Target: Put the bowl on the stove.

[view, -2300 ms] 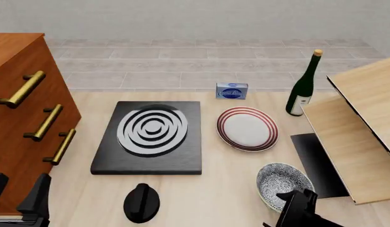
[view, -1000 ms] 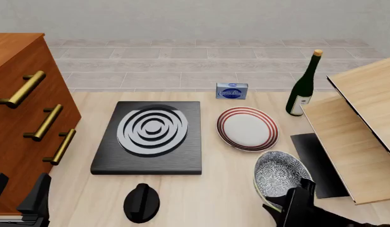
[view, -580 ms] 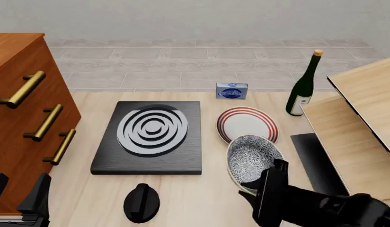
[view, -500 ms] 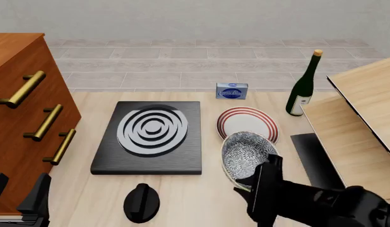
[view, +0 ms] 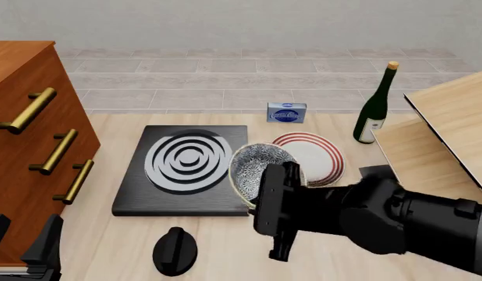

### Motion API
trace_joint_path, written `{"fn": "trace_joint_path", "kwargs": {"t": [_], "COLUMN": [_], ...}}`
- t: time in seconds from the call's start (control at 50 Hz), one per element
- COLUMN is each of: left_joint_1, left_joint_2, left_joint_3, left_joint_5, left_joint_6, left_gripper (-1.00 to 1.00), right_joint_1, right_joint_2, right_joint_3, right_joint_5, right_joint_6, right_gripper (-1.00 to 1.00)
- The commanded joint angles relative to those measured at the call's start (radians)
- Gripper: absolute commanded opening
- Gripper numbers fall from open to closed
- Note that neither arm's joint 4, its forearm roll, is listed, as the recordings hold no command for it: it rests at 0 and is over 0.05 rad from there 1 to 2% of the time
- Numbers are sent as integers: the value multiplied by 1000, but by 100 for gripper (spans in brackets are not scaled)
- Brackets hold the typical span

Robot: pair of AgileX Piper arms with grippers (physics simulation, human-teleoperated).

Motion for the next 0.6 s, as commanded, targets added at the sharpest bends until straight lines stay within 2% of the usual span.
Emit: {"fn": "trace_joint_path", "kwargs": {"t": [0.02, 0.3, 0.6], "left_joint_1": [0, 0, 0], "left_joint_2": [0, 0, 0], "left_joint_3": [0, 0, 0], "left_joint_5": [0, 0, 0], "left_joint_6": [0, 0, 0], "left_gripper": [100, 100, 100], "right_joint_1": [32, 13, 20], "right_joint_2": [137, 284, 467], "right_joint_3": [-174, -355, -585], "right_joint_5": [67, 130, 187], "right_joint_6": [23, -17, 3], "right_gripper": [-100, -100, -100]}}
